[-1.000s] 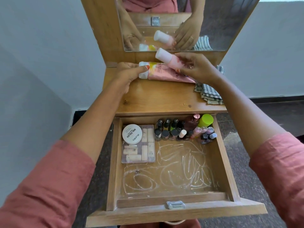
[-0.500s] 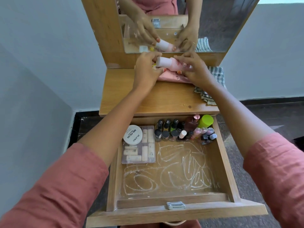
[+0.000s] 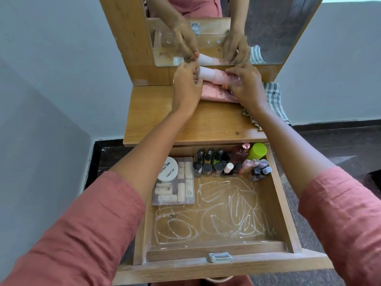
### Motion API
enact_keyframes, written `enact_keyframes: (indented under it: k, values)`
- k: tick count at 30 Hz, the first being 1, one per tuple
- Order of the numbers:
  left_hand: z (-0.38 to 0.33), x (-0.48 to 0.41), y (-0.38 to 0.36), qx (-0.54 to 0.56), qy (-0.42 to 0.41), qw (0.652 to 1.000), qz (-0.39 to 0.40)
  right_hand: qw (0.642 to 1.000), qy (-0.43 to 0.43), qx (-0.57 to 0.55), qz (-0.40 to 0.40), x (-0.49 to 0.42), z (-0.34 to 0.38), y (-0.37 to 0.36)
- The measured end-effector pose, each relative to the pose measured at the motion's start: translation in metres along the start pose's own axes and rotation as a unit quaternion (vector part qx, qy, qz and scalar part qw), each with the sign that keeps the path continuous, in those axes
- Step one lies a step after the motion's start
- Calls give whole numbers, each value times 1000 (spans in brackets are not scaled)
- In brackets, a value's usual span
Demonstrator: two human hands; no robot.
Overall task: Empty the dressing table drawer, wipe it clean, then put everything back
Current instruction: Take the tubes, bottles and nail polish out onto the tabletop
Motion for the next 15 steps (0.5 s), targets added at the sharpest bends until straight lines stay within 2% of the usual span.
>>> enact_keyframes:
  k: [15]
  values:
    - [-4,21,12,38,28,999,-4,1000,-10,-14,-17,14,2,16]
Point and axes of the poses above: each hand's wrist, its own x-axis away from the middle knuckle, its own y-axis out of the back of the hand, z = x × y, the point moved 8 cm from there along -x, towards the middle knuckle, and after that the axes turned 6 degrees about -z, right-handed, at the moved point
